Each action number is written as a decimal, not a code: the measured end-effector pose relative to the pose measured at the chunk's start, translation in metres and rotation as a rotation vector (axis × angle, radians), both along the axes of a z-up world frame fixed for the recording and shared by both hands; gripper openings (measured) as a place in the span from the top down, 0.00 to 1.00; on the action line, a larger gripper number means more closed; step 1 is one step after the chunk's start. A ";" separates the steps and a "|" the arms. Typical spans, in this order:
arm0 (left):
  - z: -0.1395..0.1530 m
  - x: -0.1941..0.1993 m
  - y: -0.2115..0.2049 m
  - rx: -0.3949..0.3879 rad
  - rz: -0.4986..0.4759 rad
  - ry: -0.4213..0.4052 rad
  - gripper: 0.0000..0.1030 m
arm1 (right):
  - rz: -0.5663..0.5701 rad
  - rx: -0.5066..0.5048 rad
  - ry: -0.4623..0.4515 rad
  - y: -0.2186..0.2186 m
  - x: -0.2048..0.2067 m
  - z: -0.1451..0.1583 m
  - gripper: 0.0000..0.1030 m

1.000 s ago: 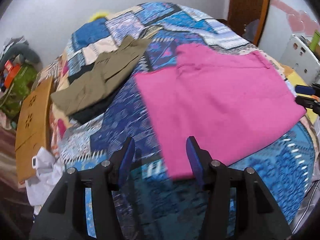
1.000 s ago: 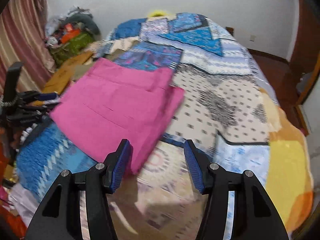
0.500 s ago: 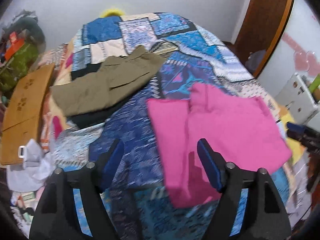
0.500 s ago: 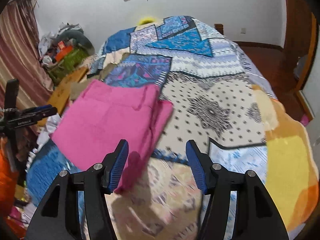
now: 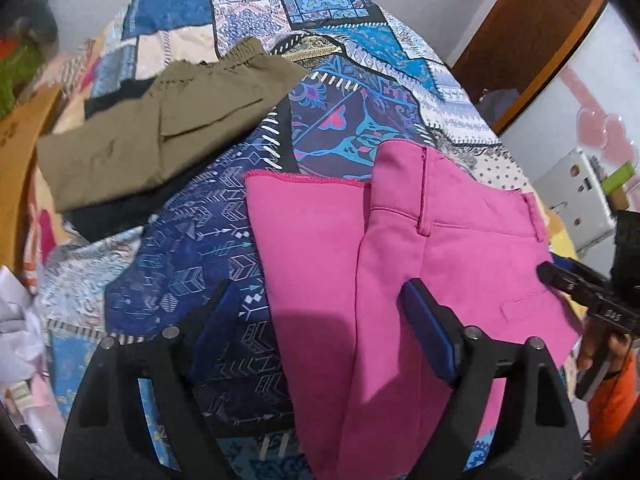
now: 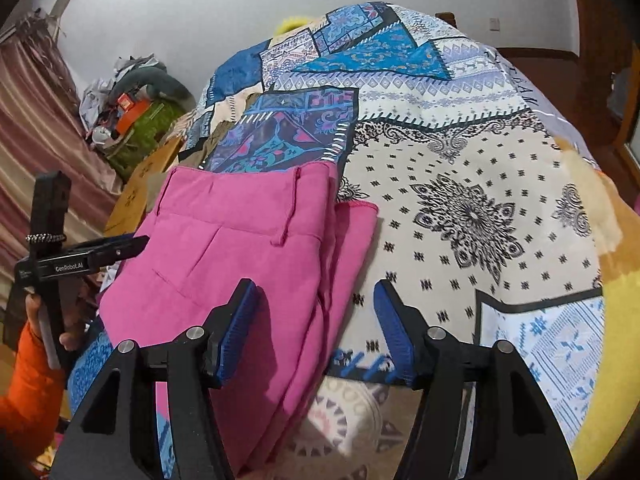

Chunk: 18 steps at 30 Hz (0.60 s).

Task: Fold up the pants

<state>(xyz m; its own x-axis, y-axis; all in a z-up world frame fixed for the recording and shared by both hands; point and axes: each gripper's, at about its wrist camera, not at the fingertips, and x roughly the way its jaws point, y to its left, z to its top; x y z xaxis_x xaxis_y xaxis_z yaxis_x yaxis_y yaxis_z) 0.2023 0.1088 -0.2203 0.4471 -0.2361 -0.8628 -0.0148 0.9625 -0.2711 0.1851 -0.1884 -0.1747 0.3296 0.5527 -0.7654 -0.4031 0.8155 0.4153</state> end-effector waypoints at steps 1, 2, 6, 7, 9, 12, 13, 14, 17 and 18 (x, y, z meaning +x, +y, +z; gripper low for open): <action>0.001 -0.001 0.000 -0.024 -0.002 -0.006 0.33 | -0.002 0.001 0.000 0.001 0.002 -0.001 0.46; 0.002 -0.002 -0.001 -0.041 -0.008 -0.013 0.43 | -0.003 0.006 0.002 0.003 0.003 -0.001 0.47; 0.012 -0.009 -0.017 0.013 -0.039 -0.063 0.63 | 0.005 0.015 -0.015 0.010 0.000 0.000 0.64; 0.014 -0.010 -0.019 0.025 -0.041 -0.069 0.69 | 0.007 0.016 -0.020 0.011 0.000 0.001 0.66; 0.018 -0.011 -0.021 0.043 -0.033 -0.080 0.79 | 0.012 0.019 -0.027 0.013 -0.001 0.003 0.73; 0.029 -0.016 -0.024 0.107 -0.017 -0.114 0.91 | 0.009 0.012 -0.065 0.015 -0.003 0.009 0.83; 0.033 -0.017 -0.025 0.116 -0.018 -0.128 0.91 | 0.009 0.011 -0.082 0.016 -0.005 0.012 0.83; 0.036 -0.019 -0.026 0.130 -0.019 -0.139 0.91 | 0.010 0.006 -0.091 0.016 -0.005 0.014 0.85; 0.047 -0.024 -0.029 0.167 -0.021 -0.173 0.92 | 0.020 0.009 -0.119 0.020 -0.004 0.023 0.86; 0.052 -0.026 -0.028 0.173 -0.019 -0.188 0.92 | 0.021 0.015 -0.124 0.022 -0.002 0.026 0.87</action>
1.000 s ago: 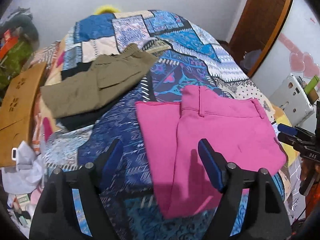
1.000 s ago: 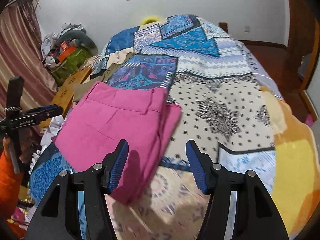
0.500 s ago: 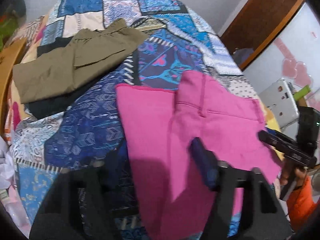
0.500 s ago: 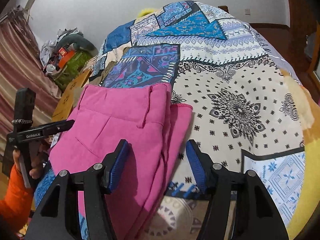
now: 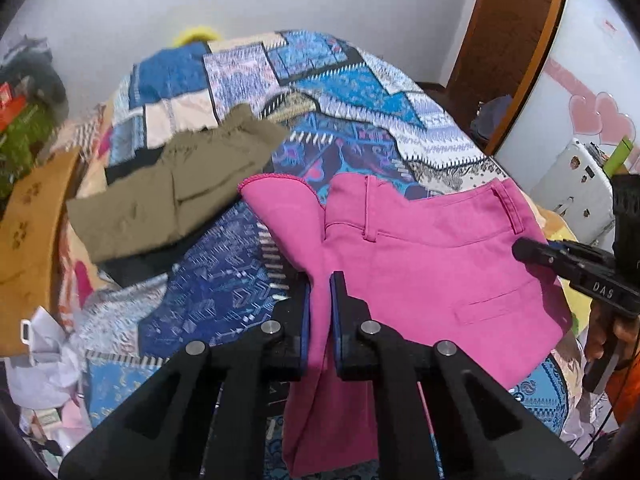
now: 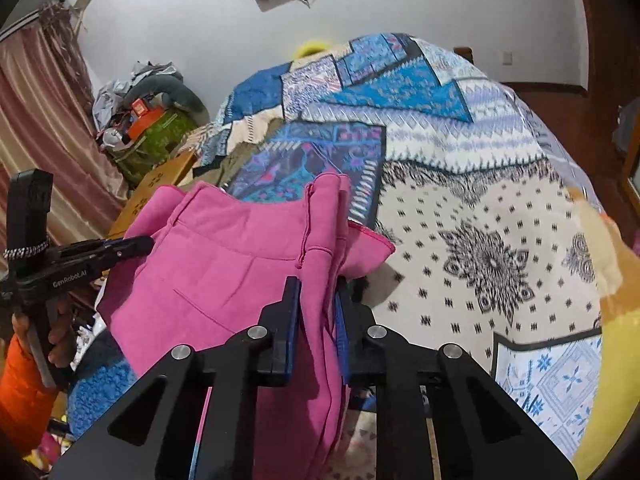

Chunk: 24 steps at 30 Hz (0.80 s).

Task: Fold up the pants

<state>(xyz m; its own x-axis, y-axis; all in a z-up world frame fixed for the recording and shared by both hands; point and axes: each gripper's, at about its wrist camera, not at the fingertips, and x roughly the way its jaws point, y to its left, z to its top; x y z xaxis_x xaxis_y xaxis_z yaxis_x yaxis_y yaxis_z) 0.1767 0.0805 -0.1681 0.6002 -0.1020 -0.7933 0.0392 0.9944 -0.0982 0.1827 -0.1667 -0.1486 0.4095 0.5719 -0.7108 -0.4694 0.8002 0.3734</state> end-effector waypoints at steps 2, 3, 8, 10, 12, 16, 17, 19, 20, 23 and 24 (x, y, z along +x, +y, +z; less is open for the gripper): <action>0.009 -0.003 0.001 0.010 0.006 -0.029 0.92 | 0.008 0.012 -0.020 0.004 0.003 0.009 0.87; 0.015 -0.005 0.002 0.017 0.009 -0.046 0.92 | 0.013 0.011 -0.032 0.007 0.004 0.012 0.87; 0.041 -0.007 0.013 0.054 0.041 -0.125 0.92 | 0.039 0.016 -0.104 0.026 0.012 0.035 0.87; 0.050 -0.004 0.021 0.059 0.057 -0.143 0.92 | 0.048 0.018 -0.130 0.034 0.016 0.043 0.87; 0.057 -0.001 0.030 0.072 0.073 -0.160 0.92 | 0.061 0.015 -0.156 0.045 0.021 0.051 0.87; 0.069 0.008 0.051 0.100 0.112 -0.191 0.92 | 0.088 0.017 -0.194 0.067 0.033 0.062 0.88; 0.072 0.010 0.057 0.104 0.122 -0.197 0.92 | 0.096 0.019 -0.200 0.075 0.037 0.064 0.88; 0.073 0.016 0.070 0.114 0.147 -0.206 0.92 | 0.110 0.024 -0.204 0.086 0.044 0.066 0.88; 0.073 0.019 0.077 0.112 0.160 -0.205 0.92 | 0.117 0.023 -0.206 0.092 0.047 0.066 0.88; 0.067 0.028 0.096 0.107 0.194 -0.195 0.92 | 0.139 0.010 -0.213 0.114 0.058 0.065 0.88; 0.063 0.030 0.102 0.109 0.205 -0.190 0.92 | 0.147 0.006 -0.212 0.122 0.062 0.064 0.88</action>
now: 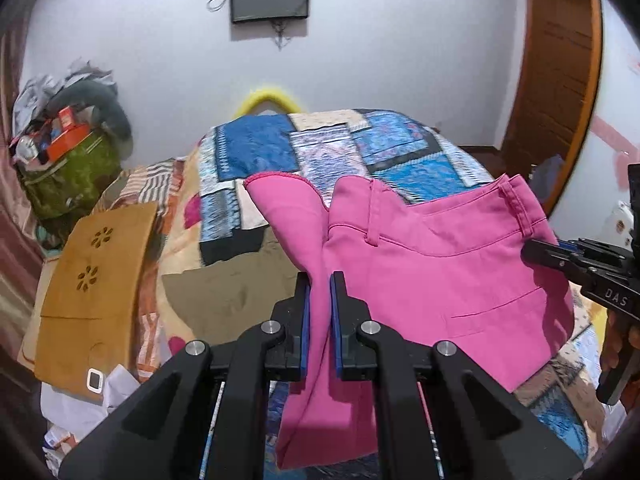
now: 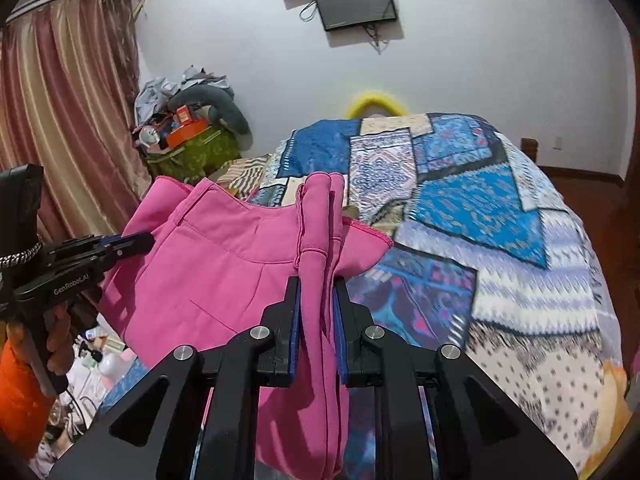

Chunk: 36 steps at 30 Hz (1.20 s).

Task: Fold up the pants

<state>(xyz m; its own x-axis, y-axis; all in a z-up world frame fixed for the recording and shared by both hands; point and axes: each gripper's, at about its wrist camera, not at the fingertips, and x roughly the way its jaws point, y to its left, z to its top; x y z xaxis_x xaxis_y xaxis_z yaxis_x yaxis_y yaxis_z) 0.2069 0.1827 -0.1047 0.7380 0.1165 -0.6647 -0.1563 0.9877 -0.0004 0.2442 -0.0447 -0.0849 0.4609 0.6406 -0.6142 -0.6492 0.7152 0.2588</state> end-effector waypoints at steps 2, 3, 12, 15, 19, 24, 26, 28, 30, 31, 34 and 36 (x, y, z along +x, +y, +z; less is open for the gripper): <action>-0.009 0.006 0.014 -0.006 0.022 0.016 0.92 | 0.017 -0.012 0.001 0.015 0.006 -0.004 0.88; -0.014 0.008 0.020 -0.009 0.034 0.026 0.92 | 0.024 -0.018 0.002 0.021 0.008 -0.006 0.88; -0.065 0.025 0.065 -0.009 0.108 0.114 0.92 | 0.096 -0.058 0.047 0.075 0.023 -0.039 0.88; -0.076 0.034 0.078 -0.008 0.130 0.130 0.92 | 0.114 -0.073 0.059 0.092 0.034 -0.050 0.88; -0.086 0.053 0.094 -0.008 0.151 0.145 0.92 | 0.123 -0.086 0.049 0.110 0.047 -0.056 0.88; -0.095 0.084 0.110 0.014 0.170 0.147 0.92 | 0.111 -0.107 0.027 0.131 0.074 -0.061 0.88; -0.099 0.094 0.116 0.009 0.179 0.146 0.92 | 0.106 -0.119 0.021 0.138 0.085 -0.065 0.88; -0.106 0.106 0.122 -0.006 0.187 0.151 0.92 | 0.100 -0.141 0.013 0.146 0.096 -0.070 0.88; -0.115 0.118 0.125 -0.007 0.191 0.163 0.91 | 0.098 -0.163 0.000 0.152 0.104 -0.074 0.88; -0.121 0.123 0.127 -0.004 0.193 0.171 0.91 | 0.097 -0.180 -0.002 0.156 0.109 -0.078 0.88; -0.142 0.137 0.130 -0.004 0.195 0.219 0.91 | 0.097 -0.226 0.016 0.164 0.122 -0.090 0.87; -0.160 0.140 0.134 -0.034 0.203 0.269 0.91 | 0.101 -0.271 0.033 0.169 0.129 -0.102 0.86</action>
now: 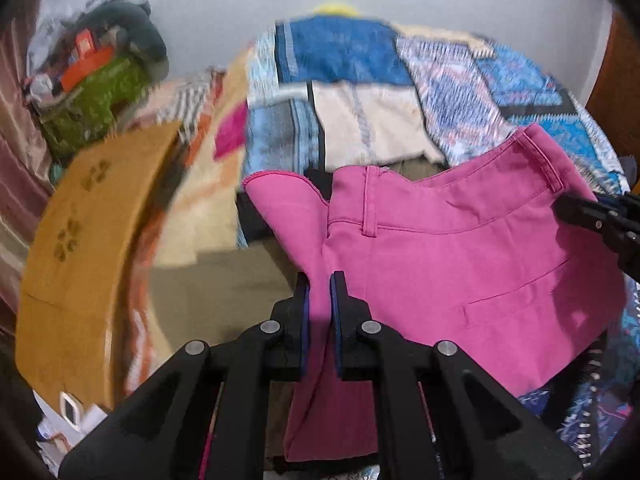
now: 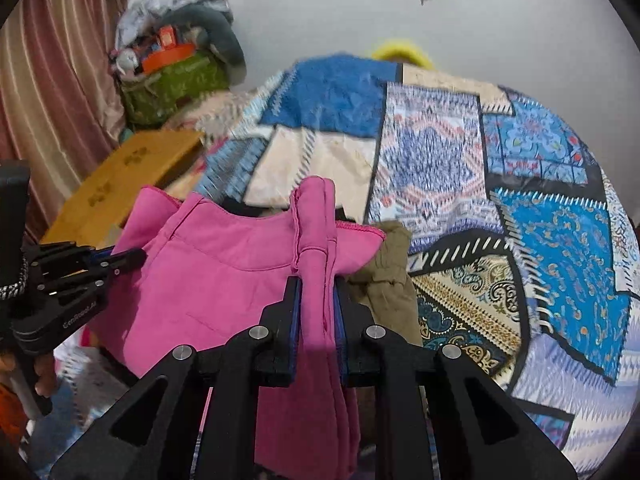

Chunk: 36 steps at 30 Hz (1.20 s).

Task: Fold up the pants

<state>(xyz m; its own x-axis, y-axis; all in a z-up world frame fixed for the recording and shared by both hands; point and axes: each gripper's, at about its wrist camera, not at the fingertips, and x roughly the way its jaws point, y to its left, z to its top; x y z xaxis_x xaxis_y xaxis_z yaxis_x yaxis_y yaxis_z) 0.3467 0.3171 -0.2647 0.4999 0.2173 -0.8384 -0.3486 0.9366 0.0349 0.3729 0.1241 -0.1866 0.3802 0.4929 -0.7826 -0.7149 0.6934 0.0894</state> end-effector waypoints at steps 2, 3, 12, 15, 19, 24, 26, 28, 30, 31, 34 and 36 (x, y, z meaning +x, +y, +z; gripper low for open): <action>-0.012 -0.001 0.005 -0.006 0.020 0.018 0.85 | -0.002 -0.060 -0.001 0.002 0.003 -0.012 0.80; -0.016 -0.004 0.008 -0.011 0.028 0.013 0.83 | -0.005 -0.074 -0.002 0.001 0.005 -0.015 0.79; -0.004 -0.041 0.017 0.062 0.046 0.007 0.51 | -0.080 -0.048 0.046 -0.034 0.001 -0.007 0.60; 0.012 -0.055 0.010 0.087 0.016 0.001 0.51 | -0.073 -0.020 0.040 -0.046 -0.011 0.009 0.60; 0.050 -0.079 -0.008 0.078 -0.026 -0.059 0.51 | -0.041 0.025 -0.002 -0.065 -0.041 0.039 0.60; 0.108 -0.113 -0.037 0.048 -0.062 -0.178 0.51 | -0.026 0.122 -0.064 -0.088 -0.081 0.085 0.60; 0.136 -0.132 -0.052 0.056 -0.081 -0.245 0.51 | -0.010 0.156 -0.111 -0.096 -0.100 0.106 0.60; 0.161 -0.152 -0.066 0.063 -0.094 -0.303 0.51 | 0.003 0.200 -0.162 -0.106 -0.122 0.129 0.60; 0.184 -0.173 -0.080 0.073 -0.107 -0.358 0.51 | 0.013 0.246 -0.201 -0.116 -0.142 0.148 0.60; 0.194 -0.182 -0.086 0.079 -0.113 -0.381 0.51 | 0.020 0.269 -0.222 -0.121 -0.153 0.158 0.60; 0.221 -0.213 -0.106 0.093 -0.133 -0.457 0.51 | 0.036 0.326 -0.288 -0.135 -0.184 0.183 0.60; 0.241 -0.236 -0.122 0.094 -0.164 -0.512 0.51 | 0.054 0.371 -0.309 -0.143 -0.201 0.196 0.60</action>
